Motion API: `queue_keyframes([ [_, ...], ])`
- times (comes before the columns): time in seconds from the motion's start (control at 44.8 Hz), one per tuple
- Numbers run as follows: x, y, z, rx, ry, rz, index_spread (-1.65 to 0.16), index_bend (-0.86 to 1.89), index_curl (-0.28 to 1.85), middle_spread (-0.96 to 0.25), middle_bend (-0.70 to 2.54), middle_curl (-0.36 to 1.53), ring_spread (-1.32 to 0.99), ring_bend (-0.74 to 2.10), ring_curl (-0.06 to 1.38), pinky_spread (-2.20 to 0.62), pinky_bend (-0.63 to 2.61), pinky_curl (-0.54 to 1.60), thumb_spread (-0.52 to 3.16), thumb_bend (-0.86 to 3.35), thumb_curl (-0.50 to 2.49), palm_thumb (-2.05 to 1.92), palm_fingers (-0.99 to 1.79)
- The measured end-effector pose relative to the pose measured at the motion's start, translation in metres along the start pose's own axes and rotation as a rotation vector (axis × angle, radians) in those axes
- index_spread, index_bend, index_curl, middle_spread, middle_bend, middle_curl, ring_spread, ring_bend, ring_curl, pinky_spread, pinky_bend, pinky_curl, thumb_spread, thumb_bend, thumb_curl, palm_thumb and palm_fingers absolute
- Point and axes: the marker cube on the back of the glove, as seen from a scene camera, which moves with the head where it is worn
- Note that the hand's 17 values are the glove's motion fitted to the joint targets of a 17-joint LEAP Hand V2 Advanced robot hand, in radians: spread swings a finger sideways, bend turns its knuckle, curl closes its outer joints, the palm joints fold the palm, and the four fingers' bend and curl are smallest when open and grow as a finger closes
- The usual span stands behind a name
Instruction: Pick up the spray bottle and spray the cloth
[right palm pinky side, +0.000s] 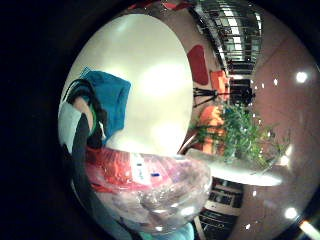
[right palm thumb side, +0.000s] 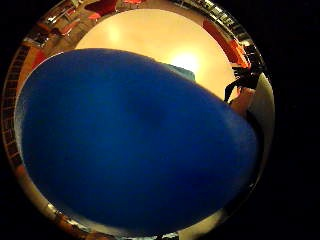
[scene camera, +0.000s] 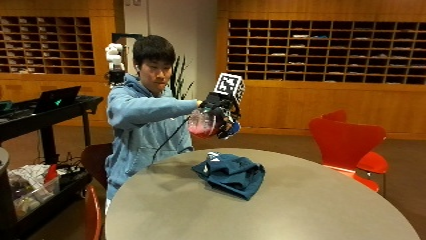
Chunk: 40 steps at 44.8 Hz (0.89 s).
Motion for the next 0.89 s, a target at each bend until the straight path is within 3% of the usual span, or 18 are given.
queue_keyframes([
  [0.737, -0.017, -0.001, -0.004, 0.046, -0.039, 0.01, -0.23, 0.3, 0.52, -0.14, 0.49, 0.47, -0.19, 0.49, 0.43, -0.28, 0.44, 0.42, 0.26, -0.04, 0.76, 0.88, 1.36],
  [0.893, -0.005, -0.01, -0.012, 0.176, -0.203, 0.024, -0.23, 0.3, 0.52, -0.14, 0.49, 0.47, -0.19, 0.49, 0.43, -0.27, 0.44, 0.42, 0.26, -0.04, 0.76, 0.88, 1.36],
])
